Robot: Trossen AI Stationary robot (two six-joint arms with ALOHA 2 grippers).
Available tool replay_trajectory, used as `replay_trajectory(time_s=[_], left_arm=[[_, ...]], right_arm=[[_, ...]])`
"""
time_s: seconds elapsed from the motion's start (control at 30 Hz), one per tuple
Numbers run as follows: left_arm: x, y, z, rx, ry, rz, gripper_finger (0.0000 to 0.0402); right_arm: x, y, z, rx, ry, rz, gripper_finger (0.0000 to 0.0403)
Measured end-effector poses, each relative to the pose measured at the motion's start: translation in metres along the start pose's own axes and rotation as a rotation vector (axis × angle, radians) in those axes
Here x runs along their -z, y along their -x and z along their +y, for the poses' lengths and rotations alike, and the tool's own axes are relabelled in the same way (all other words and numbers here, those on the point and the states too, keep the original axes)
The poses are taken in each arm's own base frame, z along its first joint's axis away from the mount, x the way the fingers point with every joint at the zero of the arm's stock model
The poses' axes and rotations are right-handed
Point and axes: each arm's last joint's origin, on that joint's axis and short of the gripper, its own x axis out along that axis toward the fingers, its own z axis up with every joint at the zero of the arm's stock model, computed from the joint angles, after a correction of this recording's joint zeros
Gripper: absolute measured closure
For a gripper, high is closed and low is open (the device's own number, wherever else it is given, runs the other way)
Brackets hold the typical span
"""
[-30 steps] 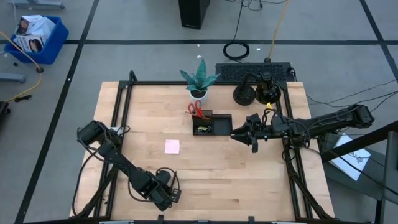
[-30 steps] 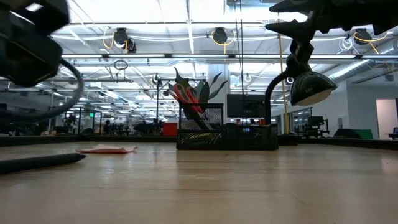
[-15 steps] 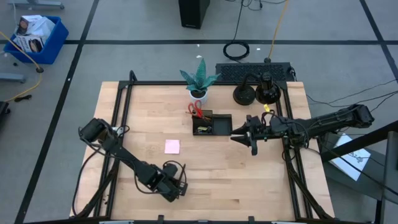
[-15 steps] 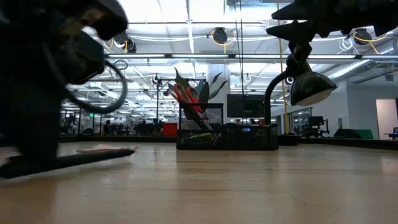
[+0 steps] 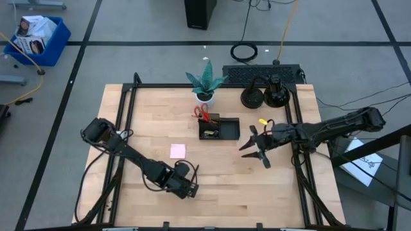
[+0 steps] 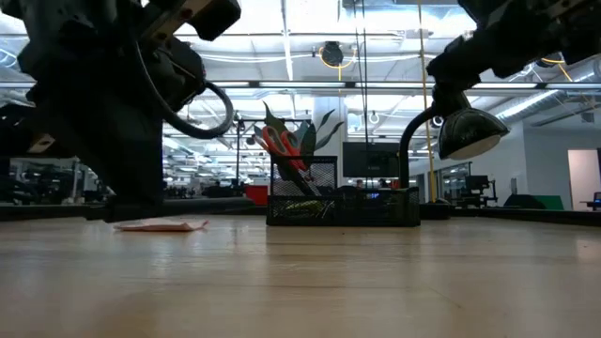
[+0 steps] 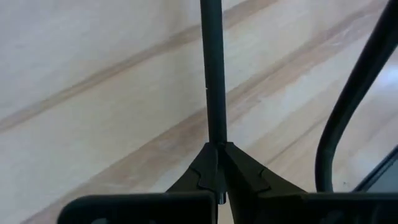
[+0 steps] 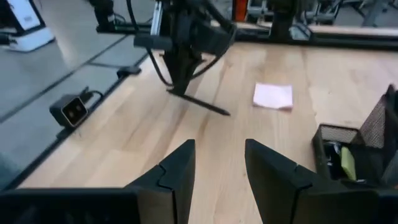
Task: Pick and place office supplies into organizer
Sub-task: Put the black pen into the black desk organizer
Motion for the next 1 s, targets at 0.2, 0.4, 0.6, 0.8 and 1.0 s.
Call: replay_trajectory(time_s=[0.2,0.4,0.6,0.8,1.0], left_arm=[[-0.015,-0.002,-0.005,0.041,-0.027,-0.009,0.0397],[-0.028,-0.003,-0.007,0.060,-0.067,0.002,0.0394],[-0.041,-0.004,-0.010,0.090,-0.124,0.039,0.0392],[-0.045,-0.005,-0.010,0.101,-0.178,0.082,0.0396],[-0.045,-0.004,-0.011,0.117,-0.195,0.087,0.0395]], right_arm=[[0.009,-0.020,-0.005,0.006,-0.010,0.041,0.0273],[0.025,-0.054,-0.016,-0.074,-0.056,0.127,0.0273],[0.012,-0.094,-0.022,-0.237,0.066,0.172,0.0273],[-0.014,-0.126,-0.028,-0.304,0.217,0.203,0.0273],[-0.004,-0.146,-0.032,-0.337,0.290,0.286,0.0273]])
